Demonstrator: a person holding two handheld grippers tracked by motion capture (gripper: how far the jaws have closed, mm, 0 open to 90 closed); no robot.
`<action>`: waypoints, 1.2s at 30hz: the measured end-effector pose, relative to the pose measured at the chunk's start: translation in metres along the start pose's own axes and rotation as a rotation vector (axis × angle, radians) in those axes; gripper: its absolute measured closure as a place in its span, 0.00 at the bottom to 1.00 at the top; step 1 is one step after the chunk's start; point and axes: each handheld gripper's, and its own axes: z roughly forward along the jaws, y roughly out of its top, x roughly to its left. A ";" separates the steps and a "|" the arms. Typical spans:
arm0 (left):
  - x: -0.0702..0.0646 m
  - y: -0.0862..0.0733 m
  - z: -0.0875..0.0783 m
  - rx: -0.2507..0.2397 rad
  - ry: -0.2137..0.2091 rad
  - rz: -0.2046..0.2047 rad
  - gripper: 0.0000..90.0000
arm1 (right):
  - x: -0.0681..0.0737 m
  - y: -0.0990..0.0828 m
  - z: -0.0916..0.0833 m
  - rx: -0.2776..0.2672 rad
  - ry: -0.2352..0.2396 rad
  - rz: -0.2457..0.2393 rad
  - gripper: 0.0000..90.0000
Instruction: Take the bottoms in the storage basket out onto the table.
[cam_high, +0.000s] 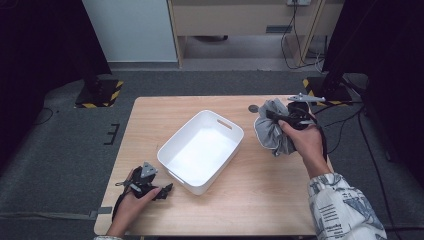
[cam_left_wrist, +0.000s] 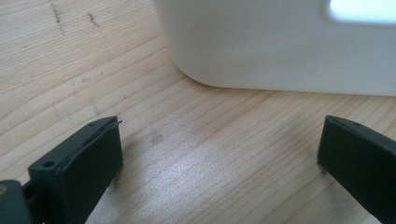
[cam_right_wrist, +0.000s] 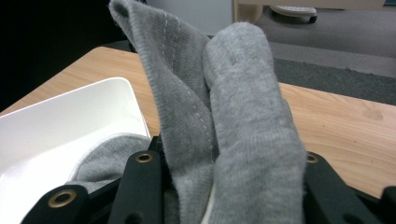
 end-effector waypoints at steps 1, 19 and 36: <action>0.000 0.000 0.000 0.000 0.000 0.000 0.00 | -0.001 -0.001 0.000 0.001 -0.002 0.002 0.68; 0.000 0.000 0.000 0.000 0.000 0.000 0.00 | -0.018 -0.023 0.003 0.021 -0.034 0.011 0.68; 0.000 0.000 0.000 0.000 0.000 0.000 0.00 | -0.017 -0.032 0.010 0.046 -0.046 0.001 0.68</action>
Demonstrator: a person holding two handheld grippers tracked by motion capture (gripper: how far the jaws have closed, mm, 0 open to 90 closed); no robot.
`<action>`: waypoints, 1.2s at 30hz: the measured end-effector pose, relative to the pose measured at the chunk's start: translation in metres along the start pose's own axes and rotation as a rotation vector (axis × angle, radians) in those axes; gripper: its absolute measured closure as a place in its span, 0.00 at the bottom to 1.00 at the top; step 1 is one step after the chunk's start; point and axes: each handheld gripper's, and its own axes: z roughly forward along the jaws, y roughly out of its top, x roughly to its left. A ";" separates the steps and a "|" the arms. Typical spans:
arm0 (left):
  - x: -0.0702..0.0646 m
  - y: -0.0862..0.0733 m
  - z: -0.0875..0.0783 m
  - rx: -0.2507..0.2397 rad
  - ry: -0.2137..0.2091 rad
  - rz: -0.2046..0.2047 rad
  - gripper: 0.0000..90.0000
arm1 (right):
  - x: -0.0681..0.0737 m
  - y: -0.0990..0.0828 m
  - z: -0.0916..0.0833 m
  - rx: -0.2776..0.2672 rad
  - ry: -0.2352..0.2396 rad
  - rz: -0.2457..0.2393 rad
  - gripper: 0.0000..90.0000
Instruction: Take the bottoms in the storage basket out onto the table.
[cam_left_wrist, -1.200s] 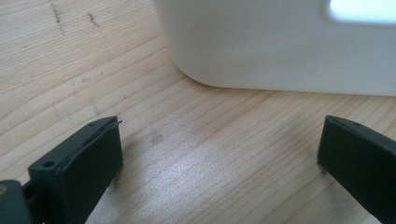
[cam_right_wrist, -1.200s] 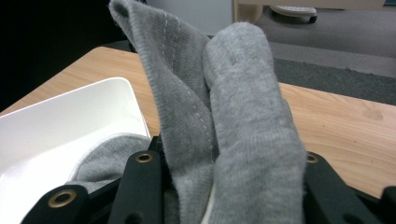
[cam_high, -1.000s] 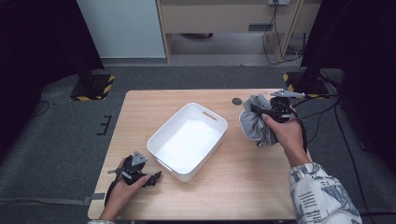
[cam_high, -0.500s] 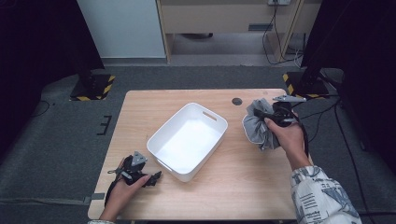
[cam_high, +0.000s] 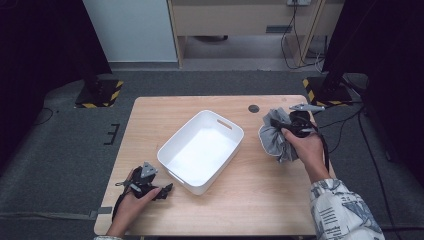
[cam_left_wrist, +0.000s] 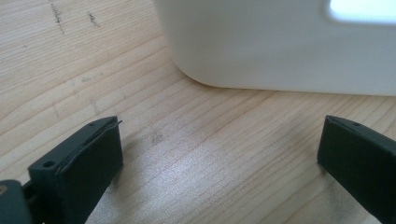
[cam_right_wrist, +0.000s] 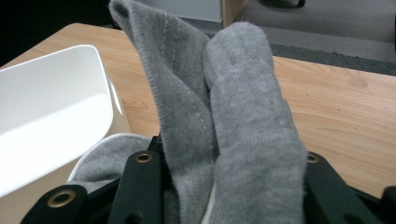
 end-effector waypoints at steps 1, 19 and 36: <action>0.000 0.000 0.000 0.000 0.000 0.000 0.00 | 0.000 -0.001 0.001 -0.004 0.002 0.002 0.68; 0.000 0.000 0.000 0.001 0.001 0.000 0.00 | -0.005 -0.017 0.011 0.019 -0.012 0.012 0.67; 0.000 0.000 0.000 0.001 0.000 0.000 0.00 | -0.006 -0.039 0.020 0.010 -0.028 0.005 0.66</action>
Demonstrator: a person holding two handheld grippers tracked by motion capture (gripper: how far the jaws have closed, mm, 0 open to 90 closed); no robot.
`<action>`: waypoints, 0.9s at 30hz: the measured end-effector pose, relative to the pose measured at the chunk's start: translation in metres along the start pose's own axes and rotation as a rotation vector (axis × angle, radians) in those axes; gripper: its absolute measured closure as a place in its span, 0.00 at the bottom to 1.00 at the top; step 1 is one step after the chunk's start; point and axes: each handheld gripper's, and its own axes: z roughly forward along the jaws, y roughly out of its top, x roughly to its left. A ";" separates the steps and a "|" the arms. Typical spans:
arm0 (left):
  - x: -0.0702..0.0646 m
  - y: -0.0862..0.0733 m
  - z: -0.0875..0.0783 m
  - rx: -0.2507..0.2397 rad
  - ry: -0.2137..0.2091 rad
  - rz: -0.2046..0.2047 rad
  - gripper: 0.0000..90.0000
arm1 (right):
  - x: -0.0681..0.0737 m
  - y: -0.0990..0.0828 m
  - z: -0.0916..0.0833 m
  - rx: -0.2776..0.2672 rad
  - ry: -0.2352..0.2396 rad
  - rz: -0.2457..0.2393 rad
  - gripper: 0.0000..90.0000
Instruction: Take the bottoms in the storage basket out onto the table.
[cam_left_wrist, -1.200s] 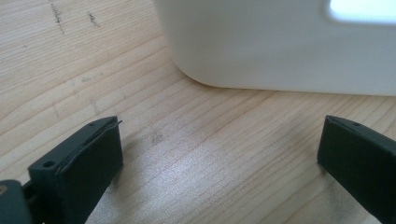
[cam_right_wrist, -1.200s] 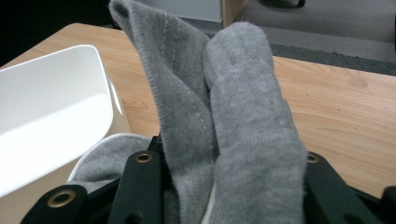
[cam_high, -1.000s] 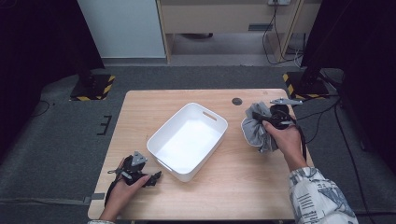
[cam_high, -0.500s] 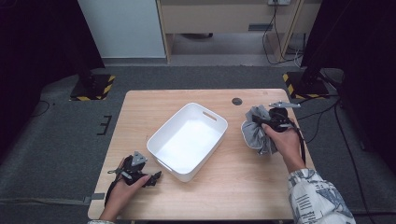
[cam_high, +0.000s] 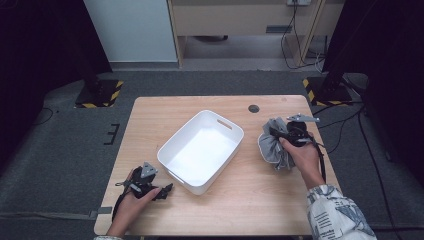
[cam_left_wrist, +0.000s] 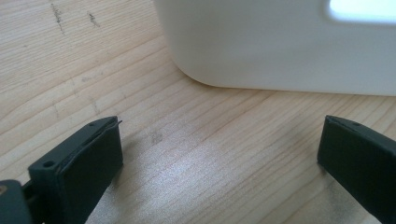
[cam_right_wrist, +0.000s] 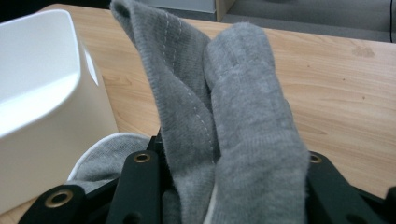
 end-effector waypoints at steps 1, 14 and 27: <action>0.000 0.000 0.000 0.000 0.000 0.000 0.00 | 0.000 -0.002 0.001 0.006 -0.003 -0.001 0.66; 0.000 0.000 0.000 0.000 0.000 0.000 0.00 | 0.005 -0.022 0.014 -0.027 -0.020 -0.025 0.64; 0.000 0.000 0.000 0.001 0.000 0.000 0.00 | 0.009 -0.049 0.021 -0.053 -0.040 -0.038 0.54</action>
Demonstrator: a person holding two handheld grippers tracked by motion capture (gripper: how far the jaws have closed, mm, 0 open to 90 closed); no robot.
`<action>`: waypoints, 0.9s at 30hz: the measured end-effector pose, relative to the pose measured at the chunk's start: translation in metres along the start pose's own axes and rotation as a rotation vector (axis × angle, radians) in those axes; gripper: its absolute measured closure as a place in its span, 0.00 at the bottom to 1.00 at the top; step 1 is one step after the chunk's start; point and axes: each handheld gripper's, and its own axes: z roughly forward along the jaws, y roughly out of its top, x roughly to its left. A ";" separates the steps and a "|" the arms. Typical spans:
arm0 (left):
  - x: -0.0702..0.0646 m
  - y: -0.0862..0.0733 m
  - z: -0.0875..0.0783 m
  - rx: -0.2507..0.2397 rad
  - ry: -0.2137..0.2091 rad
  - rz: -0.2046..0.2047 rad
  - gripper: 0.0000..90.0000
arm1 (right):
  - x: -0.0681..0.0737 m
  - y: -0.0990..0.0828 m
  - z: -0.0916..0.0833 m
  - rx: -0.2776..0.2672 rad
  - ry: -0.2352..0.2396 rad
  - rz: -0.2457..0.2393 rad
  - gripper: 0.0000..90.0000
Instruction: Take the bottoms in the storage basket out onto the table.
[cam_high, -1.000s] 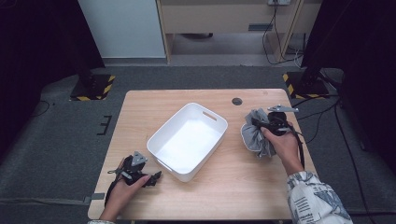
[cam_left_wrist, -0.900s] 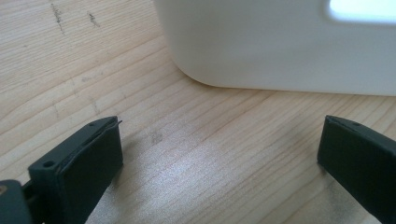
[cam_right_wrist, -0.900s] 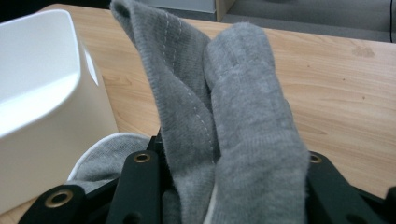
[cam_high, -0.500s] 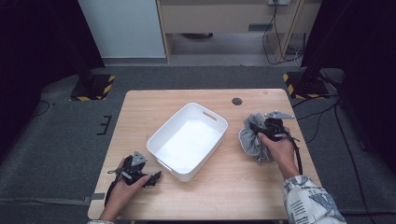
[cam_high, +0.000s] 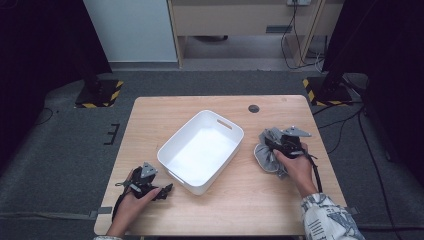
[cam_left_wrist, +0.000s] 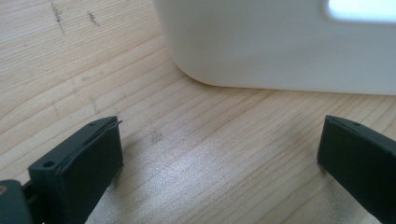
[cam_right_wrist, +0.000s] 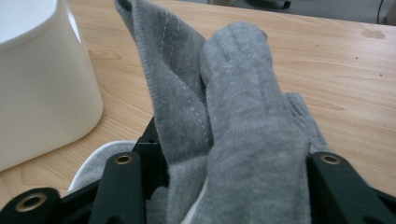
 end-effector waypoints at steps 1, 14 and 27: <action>0.000 0.000 0.000 0.000 0.000 0.000 0.00 | 0.000 -0.002 0.000 -0.011 -0.001 0.006 0.54; 0.000 0.000 0.000 0.000 0.000 0.000 0.00 | 0.008 -0.010 0.008 0.013 -0.015 -0.043 0.37; 0.001 0.000 0.000 0.000 0.001 -0.002 0.00 | 0.013 0.016 -0.004 0.109 -0.010 -0.091 0.13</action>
